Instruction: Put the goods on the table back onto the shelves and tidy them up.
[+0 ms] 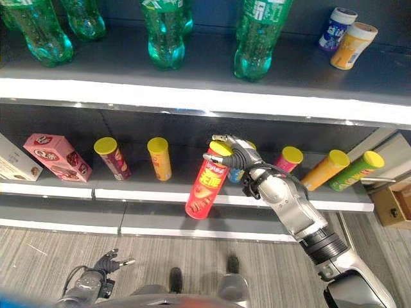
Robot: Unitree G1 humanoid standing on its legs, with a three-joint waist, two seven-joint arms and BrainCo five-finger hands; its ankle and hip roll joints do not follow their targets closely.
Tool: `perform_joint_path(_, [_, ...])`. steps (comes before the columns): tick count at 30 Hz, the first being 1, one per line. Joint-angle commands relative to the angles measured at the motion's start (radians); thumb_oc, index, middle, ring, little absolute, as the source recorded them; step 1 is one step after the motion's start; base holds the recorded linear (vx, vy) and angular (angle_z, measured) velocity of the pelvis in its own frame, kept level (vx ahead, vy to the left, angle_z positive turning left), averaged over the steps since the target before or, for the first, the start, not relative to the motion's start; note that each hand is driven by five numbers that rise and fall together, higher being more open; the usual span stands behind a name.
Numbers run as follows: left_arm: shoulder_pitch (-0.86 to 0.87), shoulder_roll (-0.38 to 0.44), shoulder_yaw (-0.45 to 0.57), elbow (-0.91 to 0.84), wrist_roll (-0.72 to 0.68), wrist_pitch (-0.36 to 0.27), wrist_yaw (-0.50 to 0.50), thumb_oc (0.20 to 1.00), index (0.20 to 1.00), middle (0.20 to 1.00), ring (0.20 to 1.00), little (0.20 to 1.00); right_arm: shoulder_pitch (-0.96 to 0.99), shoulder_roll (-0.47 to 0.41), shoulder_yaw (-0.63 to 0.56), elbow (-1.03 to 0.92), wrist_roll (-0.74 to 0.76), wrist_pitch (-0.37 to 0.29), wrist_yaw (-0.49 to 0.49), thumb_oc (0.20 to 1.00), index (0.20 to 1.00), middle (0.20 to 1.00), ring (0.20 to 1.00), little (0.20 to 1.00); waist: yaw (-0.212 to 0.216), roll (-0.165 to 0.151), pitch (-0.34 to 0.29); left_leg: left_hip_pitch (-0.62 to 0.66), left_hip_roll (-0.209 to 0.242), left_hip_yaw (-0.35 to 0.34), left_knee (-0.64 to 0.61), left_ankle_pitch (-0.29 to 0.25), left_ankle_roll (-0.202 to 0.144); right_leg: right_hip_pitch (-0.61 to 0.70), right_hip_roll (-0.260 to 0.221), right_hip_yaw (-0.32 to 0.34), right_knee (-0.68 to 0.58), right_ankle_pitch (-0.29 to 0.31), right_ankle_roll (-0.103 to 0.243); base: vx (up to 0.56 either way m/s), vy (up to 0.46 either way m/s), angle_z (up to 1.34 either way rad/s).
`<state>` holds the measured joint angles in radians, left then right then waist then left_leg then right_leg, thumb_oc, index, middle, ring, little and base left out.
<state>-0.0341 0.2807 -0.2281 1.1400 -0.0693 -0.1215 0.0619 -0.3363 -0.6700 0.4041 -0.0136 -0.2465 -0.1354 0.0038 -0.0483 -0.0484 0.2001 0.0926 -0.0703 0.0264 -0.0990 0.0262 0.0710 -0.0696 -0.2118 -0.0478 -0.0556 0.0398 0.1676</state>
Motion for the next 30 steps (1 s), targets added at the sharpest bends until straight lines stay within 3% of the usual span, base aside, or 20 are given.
perform_joint_path(1, [-0.029,0.029,0.004,-0.007,0.024,-0.017,0.008,1.0,1.0,1.0,1.0,1.0,-0.109,-0.026,-0.005,-0.008,-0.038,-0.028,-0.026,0.2,0.2,0.2,0.2,0.2,0.016,-0.014,-0.006,-0.041,0.095,0.009,0.093,-0.122,-0.1,0.113,-0.013,-0.02,0.064,-0.066,0.023,0.07,-0.058,0.12])
perform_joint_path(7, [-0.006,0.008,-0.023,-0.046,0.02,-0.015,0.015,1.0,1.0,1.0,1.0,1.0,-0.144,-0.016,0.07,0.055,-0.203,-0.019,-0.06,0.2,0.2,0.2,0.2,0.2,0.03,-0.011,-0.025,-0.033,0.119,-0.001,0.097,-0.132,-0.114,0.162,-0.004,-0.062,0.025,-0.087,0.013,0.07,-0.072,0.07])
perform_joint_path(9, [-0.008,-0.008,-0.034,-0.048,0.008,-0.016,0.036,1.0,1.0,1.0,1.0,1.0,-0.211,0.051,0.141,0.196,-0.378,0.01,-0.146,0.2,0.2,0.2,0.2,0.2,0.049,-0.011,-0.029,-0.036,0.128,-0.007,0.102,-0.127,-0.12,0.176,-0.004,-0.073,0.024,-0.094,0.009,0.03,-0.076,0.11])
perform_joint_path(15, [-0.009,-0.016,-0.065,-0.079,-0.02,-0.018,0.06,1.0,1.0,1.0,1.0,1.0,-0.277,0.143,0.202,0.321,-0.498,0.048,-0.238,0.2,0.2,0.2,0.2,0.2,0.078,-0.001,-0.029,-0.039,0.129,-0.023,0.109,-0.129,-0.123,0.19,-0.009,-0.092,0.04,-0.108,0.008,0.02,-0.029,0.09])
perform_joint_path(30, [0.003,-0.026,-0.09,-0.088,-0.059,-0.021,0.089,1.0,1.0,1.0,1.0,1.0,-0.315,0.247,0.236,0.496,-0.497,0.082,-0.332,0.2,0.2,0.2,0.2,0.2,0.117,0.009,-0.044,-0.031,0.118,-0.052,0.102,-0.128,-0.13,0.234,-0.032,-0.16,0.051,-0.118,0.015,0.02,-0.014,0.19])
